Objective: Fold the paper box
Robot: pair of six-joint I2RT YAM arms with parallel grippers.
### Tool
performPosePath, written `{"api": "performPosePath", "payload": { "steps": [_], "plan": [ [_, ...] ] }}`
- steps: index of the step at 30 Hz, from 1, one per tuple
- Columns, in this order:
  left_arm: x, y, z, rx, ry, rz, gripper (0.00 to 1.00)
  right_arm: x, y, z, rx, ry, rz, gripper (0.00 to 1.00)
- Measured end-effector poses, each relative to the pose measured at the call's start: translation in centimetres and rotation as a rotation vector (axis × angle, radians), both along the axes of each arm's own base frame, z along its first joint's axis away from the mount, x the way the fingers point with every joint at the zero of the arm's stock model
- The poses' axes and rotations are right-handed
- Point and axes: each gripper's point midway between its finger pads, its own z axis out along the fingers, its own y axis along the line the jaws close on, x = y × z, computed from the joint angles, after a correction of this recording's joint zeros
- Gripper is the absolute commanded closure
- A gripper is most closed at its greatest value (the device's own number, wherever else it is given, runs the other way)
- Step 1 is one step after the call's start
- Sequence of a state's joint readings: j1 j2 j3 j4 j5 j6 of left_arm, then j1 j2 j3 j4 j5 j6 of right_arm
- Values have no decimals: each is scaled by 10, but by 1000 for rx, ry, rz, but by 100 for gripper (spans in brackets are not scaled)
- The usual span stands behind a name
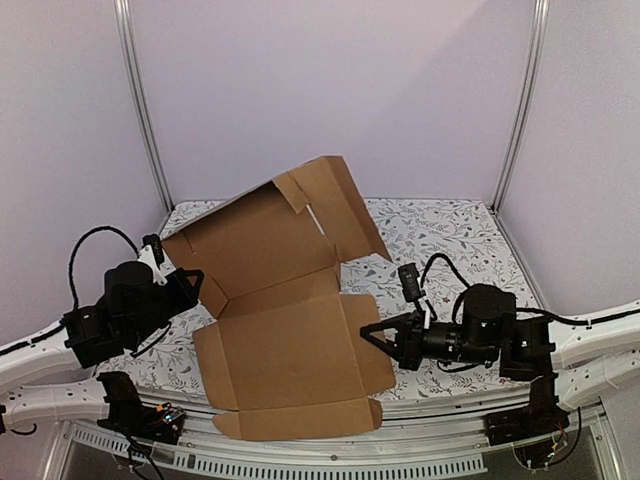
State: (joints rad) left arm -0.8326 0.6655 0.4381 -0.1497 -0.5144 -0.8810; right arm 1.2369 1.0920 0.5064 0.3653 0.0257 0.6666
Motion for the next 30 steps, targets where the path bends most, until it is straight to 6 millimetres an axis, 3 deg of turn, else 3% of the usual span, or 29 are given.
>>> {"api": "performPosePath", "payload": {
  "steps": [10,25,30],
  "plan": [
    [-6,-10,20,-149,-102,-80,100,-26,-1,28,182,-47,138,100],
    [-2,-45,54,-266,-170,-225,100,-73,31,80,454,-138,505,100],
    [-2,-50,62,-284,-186,-248,100,-78,36,83,485,-134,573,94]
  ]
}}
